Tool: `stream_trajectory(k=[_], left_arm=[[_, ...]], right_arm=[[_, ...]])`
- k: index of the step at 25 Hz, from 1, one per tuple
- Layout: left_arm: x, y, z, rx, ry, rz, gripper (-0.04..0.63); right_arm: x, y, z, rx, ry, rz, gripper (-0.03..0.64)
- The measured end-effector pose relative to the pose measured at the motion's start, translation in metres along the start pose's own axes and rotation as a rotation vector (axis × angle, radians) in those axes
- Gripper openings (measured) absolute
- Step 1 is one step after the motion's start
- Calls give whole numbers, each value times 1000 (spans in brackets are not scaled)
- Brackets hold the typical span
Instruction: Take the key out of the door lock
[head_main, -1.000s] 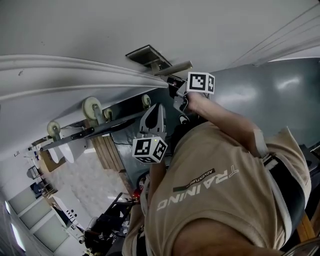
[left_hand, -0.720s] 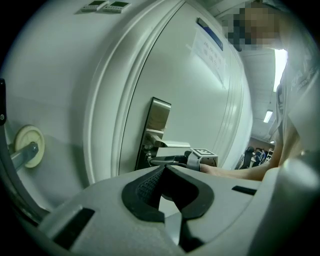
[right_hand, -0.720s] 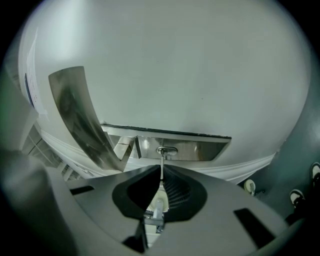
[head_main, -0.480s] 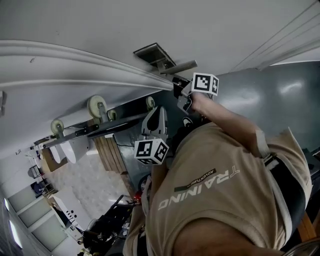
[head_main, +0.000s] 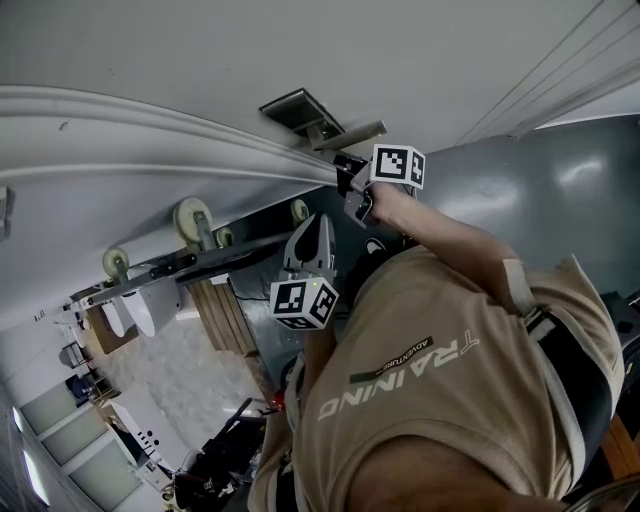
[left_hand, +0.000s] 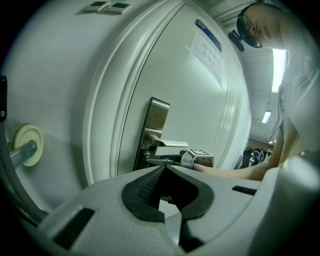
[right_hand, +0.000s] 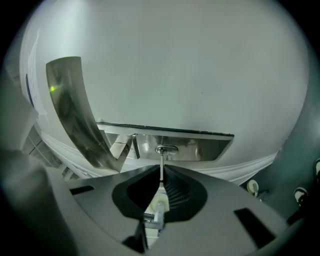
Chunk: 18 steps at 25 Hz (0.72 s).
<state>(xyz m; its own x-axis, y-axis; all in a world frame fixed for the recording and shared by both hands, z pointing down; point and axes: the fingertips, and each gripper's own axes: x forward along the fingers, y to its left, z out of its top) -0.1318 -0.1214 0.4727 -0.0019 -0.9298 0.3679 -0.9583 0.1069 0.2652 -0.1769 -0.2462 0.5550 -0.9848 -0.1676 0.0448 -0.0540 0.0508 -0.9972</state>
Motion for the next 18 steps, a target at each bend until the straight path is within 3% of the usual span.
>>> stream_trajectory(k=[7, 16, 18], left_arm=[[2, -4, 1, 6, -2, -7, 6], [-5, -1, -1, 5, 5, 23, 6], [-5, -1, 1, 7, 3, 24, 6]], right_arm=[[-1, 0, 1, -33, 6, -23, 27], [-3, 0, 1, -2, -14, -12, 26], [-7, 0, -2, 48, -18, 6, 26]])
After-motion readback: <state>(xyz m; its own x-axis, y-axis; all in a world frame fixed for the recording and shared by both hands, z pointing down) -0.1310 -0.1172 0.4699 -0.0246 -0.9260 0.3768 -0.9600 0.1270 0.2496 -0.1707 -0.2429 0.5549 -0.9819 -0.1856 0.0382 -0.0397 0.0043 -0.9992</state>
